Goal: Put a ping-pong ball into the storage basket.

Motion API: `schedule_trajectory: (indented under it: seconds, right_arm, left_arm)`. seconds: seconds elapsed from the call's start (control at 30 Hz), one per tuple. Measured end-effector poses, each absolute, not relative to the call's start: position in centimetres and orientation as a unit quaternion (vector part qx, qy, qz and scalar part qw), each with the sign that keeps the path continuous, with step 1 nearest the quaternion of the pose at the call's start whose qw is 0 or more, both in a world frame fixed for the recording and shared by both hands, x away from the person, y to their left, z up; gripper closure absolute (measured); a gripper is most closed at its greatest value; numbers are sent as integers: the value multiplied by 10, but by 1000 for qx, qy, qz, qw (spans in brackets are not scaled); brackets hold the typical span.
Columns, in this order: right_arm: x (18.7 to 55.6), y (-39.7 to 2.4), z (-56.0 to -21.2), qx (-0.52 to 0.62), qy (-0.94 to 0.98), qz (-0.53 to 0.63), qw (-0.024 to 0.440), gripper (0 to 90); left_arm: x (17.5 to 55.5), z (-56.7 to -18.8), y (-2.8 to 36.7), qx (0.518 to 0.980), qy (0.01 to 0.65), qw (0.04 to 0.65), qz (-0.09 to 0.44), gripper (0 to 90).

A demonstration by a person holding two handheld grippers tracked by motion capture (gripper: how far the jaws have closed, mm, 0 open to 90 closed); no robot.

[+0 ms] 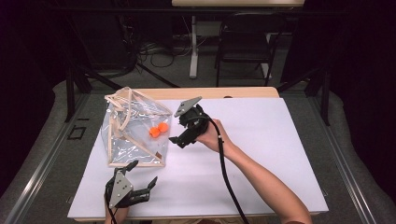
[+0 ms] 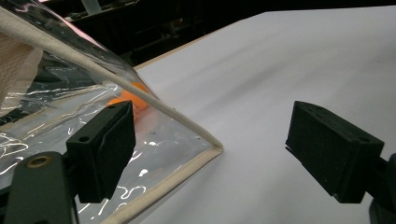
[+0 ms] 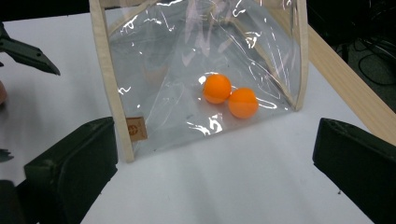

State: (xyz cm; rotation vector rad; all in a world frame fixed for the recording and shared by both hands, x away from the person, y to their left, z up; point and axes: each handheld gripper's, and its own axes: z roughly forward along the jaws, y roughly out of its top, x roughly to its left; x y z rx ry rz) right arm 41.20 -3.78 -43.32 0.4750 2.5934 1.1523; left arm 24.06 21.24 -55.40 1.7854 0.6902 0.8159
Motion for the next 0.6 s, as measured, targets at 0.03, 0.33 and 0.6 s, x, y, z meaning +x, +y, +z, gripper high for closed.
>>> schedule_trajectory:
  seconds: [0.03,0.33,0.6]
  right_arm:
    - [411,-40,-435,165,893,397,133,0]
    - [404,-63,-449,176,899,378,137,0]
    - [396,-84,-461,186,900,367,142,0]
  left_arm:
    - [241,-554,212,740,286,506,338,156]
    - [241,-554,213,741,286,505,338,156]
    - [241,-554,212,740,287,505,338,156]
